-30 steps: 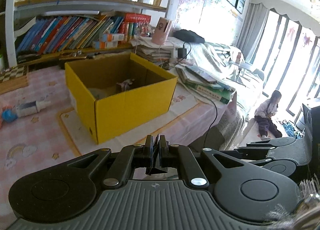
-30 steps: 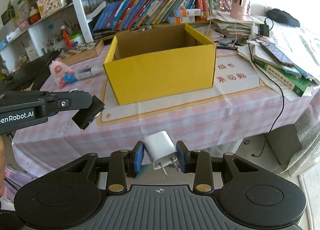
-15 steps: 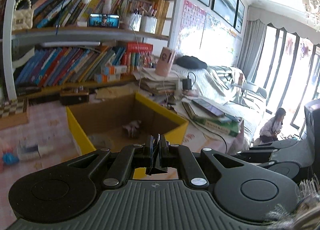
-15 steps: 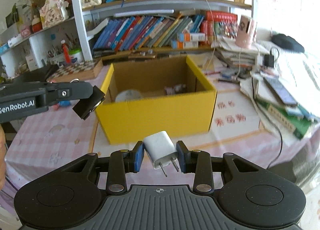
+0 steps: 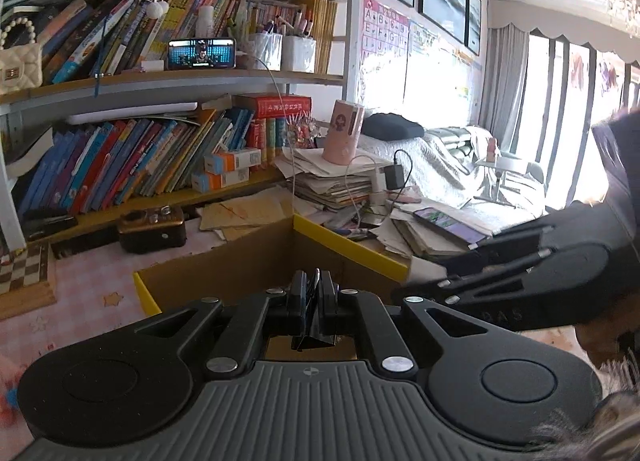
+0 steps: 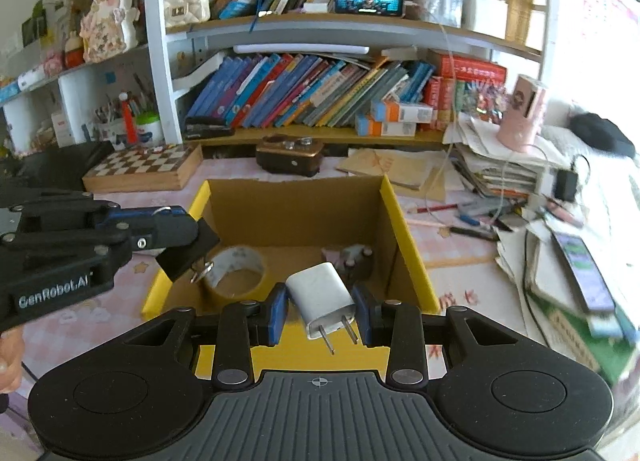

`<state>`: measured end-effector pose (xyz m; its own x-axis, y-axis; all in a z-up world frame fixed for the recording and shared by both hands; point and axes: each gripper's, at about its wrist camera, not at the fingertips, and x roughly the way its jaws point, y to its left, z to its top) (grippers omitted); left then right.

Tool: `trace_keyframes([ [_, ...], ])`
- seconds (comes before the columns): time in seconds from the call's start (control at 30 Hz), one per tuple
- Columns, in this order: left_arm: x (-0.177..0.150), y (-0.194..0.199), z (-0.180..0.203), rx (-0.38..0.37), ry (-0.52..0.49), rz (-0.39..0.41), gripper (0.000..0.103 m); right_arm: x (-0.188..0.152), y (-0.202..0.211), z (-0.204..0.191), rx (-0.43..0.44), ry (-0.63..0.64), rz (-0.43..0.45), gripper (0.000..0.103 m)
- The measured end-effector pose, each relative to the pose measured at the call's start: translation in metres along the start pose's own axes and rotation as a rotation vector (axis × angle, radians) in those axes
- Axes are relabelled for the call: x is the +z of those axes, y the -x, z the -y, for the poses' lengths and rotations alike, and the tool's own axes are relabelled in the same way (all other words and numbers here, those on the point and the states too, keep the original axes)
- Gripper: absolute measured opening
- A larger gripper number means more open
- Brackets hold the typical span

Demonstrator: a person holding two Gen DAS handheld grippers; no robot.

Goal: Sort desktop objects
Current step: 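Move both grippers over the yellow box opening, lowering the held items, then open the right gripper to drop the white plug while the left gripper releases the clip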

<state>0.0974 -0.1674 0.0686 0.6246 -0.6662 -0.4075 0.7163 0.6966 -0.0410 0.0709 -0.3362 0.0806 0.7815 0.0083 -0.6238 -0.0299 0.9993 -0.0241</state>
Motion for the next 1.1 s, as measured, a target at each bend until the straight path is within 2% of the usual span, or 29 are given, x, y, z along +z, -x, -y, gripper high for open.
trace_keyframes([
  [0.13, -0.001, -0.027, -0.007, 0.001, -0.022, -0.046, 0.005, 0.013, -0.032, 0.005, -0.001, 0.047, -0.039, 0.035],
  [0.27, -0.009, -0.053, -0.015, -0.005, -0.030, -0.131, 0.005, 0.018, -0.069, 0.008, -0.002, 0.111, -0.118, 0.035],
  [0.53, -0.021, -0.084, -0.022, -0.006, -0.039, -0.225, 0.005, 0.011, -0.126, 0.008, 0.043, 0.203, -0.278, 0.035],
  [0.77, -0.028, -0.101, -0.023, -0.009, -0.052, -0.306, 0.005, 0.000, -0.155, 0.001, 0.084, 0.279, -0.390, 0.035],
  [0.87, -0.029, -0.104, -0.027, -0.027, -0.018, -0.326, 0.005, 0.000, -0.161, 0.003, 0.100, 0.264, -0.409, 0.035],
  [1.1, -0.028, -0.100, -0.025, -0.024, -0.011, -0.323, 0.005, 0.000, -0.158, 0.001, 0.096, 0.262, -0.406, 0.036],
])
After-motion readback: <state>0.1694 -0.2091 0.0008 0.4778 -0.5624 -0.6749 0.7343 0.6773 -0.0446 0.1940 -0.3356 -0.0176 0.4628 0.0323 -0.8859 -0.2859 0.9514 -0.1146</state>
